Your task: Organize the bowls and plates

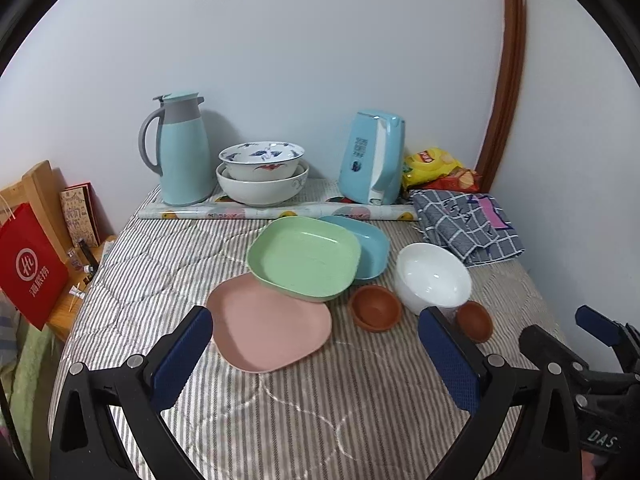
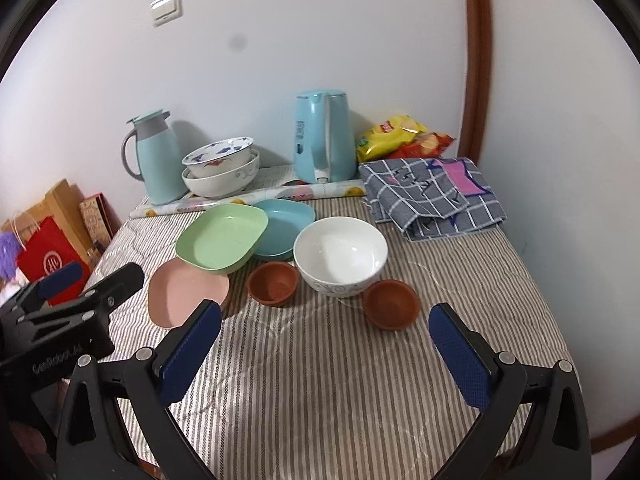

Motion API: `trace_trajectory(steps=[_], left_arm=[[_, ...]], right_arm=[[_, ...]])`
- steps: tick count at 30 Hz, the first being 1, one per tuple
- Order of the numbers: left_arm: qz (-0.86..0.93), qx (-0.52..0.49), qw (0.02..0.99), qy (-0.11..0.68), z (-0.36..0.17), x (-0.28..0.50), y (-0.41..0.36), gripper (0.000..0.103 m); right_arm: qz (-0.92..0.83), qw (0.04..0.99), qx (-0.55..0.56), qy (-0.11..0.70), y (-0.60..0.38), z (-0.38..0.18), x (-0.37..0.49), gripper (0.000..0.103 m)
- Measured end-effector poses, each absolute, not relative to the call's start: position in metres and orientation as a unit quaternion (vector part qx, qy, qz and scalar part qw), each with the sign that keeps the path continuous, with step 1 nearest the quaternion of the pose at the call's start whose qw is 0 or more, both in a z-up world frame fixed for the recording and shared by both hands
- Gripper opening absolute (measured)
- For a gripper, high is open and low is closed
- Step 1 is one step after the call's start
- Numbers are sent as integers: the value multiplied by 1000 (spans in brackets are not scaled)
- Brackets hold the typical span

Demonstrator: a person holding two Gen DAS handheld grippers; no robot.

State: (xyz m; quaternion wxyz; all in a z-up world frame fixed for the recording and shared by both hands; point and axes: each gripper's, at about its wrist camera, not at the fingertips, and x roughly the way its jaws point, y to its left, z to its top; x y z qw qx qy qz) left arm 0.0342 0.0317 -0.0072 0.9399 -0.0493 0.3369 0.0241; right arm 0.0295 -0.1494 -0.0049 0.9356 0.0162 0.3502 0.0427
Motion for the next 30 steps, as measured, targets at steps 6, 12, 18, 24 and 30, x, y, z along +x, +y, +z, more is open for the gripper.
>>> trace_trajectory(steps=[6, 12, 18, 24, 30], left_arm=[[30, -59, 934, 350, -18, 53, 45, 103], [31, -63, 931, 359, -24, 68, 51, 100], [31, -63, 926, 371, -31, 84, 57, 95], [38, -70, 920, 383, -43, 101, 67, 88], [44, -79, 913, 398, -55, 121, 76, 83]], right_arm=[[55, 933, 7, 355, -142, -8, 48, 102], [62, 930, 6, 363, -137, -12, 68, 96], [68, 923, 3, 378, -130, -20, 88, 87], [79, 919, -6, 387, -119, -27, 111, 81], [90, 912, -13, 400, -109, -34, 134, 74]])
